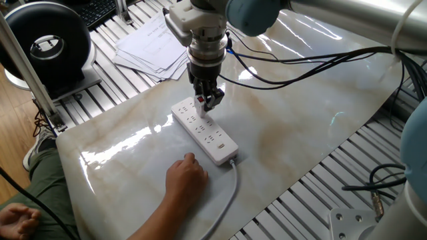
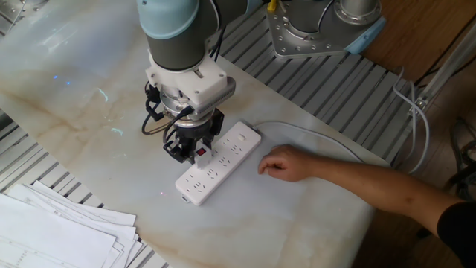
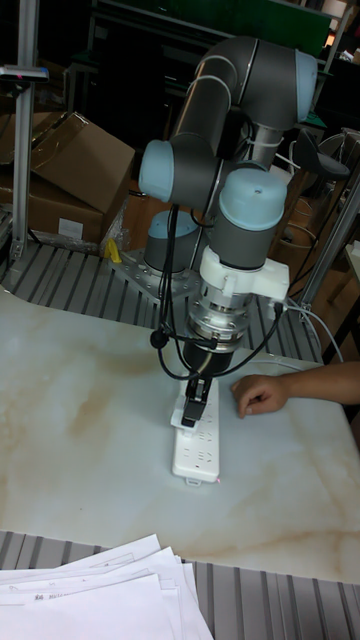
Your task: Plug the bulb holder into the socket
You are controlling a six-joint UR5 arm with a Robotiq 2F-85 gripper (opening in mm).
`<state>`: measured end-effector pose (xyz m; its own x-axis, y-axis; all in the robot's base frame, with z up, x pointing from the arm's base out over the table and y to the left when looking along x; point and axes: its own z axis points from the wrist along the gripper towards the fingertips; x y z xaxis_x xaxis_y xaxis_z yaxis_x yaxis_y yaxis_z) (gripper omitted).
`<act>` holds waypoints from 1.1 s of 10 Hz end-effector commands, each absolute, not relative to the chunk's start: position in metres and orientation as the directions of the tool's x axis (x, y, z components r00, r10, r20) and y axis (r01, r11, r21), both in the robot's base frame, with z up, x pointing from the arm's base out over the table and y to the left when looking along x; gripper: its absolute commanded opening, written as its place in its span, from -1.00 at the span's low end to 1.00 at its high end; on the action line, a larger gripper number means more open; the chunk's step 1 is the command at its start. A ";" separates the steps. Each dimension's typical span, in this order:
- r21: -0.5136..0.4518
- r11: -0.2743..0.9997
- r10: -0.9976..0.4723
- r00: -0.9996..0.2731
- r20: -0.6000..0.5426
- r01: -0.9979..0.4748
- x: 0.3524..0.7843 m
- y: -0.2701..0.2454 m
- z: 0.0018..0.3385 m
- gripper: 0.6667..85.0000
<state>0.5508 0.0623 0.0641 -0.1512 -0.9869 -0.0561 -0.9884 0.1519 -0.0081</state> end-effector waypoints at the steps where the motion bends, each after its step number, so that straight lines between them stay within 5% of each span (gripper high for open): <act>1: -0.009 0.176 -0.982 -0.175 -0.068 -0.984 0.550 0.062 0.061 -0.98; 2: -0.008 0.182 -0.983 -0.182 -0.004 -0.983 0.544 0.046 0.062 -0.98; 3: -0.008 0.141 -0.990 -0.141 -0.005 -0.990 0.546 0.046 0.064 -0.22; 4: -0.012 0.097 -0.994 -0.097 0.058 -0.995 0.553 0.031 0.073 0.17; 5: -0.017 0.094 -0.988 -0.096 0.124 -0.995 0.554 0.020 0.083 0.31; 9: 0.022 0.153 -0.979 -0.149 0.137 -0.988 0.533 0.008 0.102 0.37; 11: 0.020 0.235 -0.964 -0.230 0.132 -0.972 0.527 0.003 0.109 0.15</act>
